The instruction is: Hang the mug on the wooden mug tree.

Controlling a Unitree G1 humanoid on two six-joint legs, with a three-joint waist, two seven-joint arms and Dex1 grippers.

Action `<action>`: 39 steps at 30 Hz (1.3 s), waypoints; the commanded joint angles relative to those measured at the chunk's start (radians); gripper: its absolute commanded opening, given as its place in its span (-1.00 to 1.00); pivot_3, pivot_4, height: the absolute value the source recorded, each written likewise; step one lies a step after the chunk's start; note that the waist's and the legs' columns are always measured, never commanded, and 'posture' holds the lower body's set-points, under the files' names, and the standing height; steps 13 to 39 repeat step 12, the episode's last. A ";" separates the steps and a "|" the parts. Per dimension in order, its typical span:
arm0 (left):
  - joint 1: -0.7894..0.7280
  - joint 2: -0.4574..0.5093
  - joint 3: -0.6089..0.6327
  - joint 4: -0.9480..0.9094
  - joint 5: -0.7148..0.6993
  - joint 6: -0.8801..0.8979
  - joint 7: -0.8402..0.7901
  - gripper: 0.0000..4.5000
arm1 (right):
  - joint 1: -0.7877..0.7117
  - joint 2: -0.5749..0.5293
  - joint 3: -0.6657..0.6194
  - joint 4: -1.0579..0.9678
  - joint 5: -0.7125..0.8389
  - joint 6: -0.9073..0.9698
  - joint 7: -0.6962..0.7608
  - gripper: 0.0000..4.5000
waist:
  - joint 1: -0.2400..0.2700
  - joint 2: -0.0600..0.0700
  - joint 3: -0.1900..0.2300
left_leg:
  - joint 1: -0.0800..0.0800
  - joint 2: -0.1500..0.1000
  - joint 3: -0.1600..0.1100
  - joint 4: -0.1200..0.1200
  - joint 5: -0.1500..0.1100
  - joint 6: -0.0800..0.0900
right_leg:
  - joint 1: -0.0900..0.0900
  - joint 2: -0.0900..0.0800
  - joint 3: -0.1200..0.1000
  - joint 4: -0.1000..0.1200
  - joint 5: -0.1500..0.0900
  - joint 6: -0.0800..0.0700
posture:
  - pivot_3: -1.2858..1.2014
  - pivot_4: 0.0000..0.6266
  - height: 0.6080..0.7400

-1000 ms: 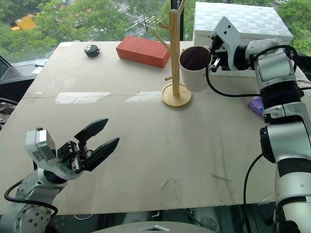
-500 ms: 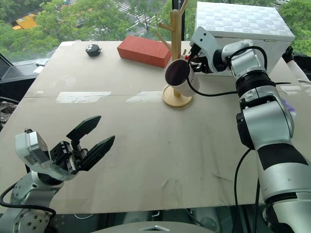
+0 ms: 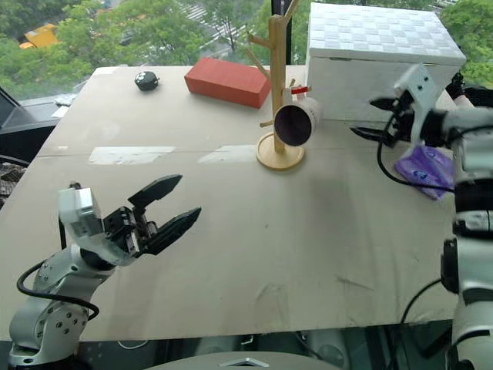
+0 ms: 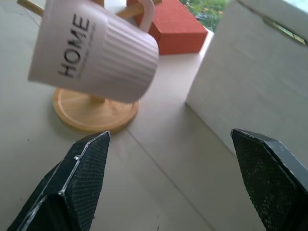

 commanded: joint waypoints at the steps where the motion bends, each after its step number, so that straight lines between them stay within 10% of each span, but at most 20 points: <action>1: 0.001 0.045 -0.004 0.011 0.064 0.031 0.026 1.00 | 0.234 -0.018 -0.125 -0.262 0.074 0.036 -0.053 0.80 | 0.001 0.000 0.000 | 0.001 0.000 0.000 0.000 0.000 0.000 | 0.001 0.000 -0.001 0.000 0.000 0.000 | 0.03 -0.52 1.00; 11: -0.053 0.074 -0.062 0.118 0.135 0.082 0.021 1.00 | 0.768 0.147 -0.192 -0.661 0.126 0.022 -0.261 0.80 | -0.002 0.000 -0.001 | 0.004 0.000 0.000 0.001 0.000 0.000 | 0.002 0.001 0.001 0.001 -0.002 0.004 | 0.03 -0.52 1.00; 39: -0.053 0.082 -0.074 0.133 0.157 0.080 0.015 1.00 | 0.778 0.156 -0.177 -0.668 0.119 0.016 -0.275 0.80 | -0.002 0.000 -0.001 | 0.004 0.000 0.000 0.001 0.000 0.000 | 0.003 0.001 0.001 0.001 -0.003 0.002 | 0.03 -0.52 1.00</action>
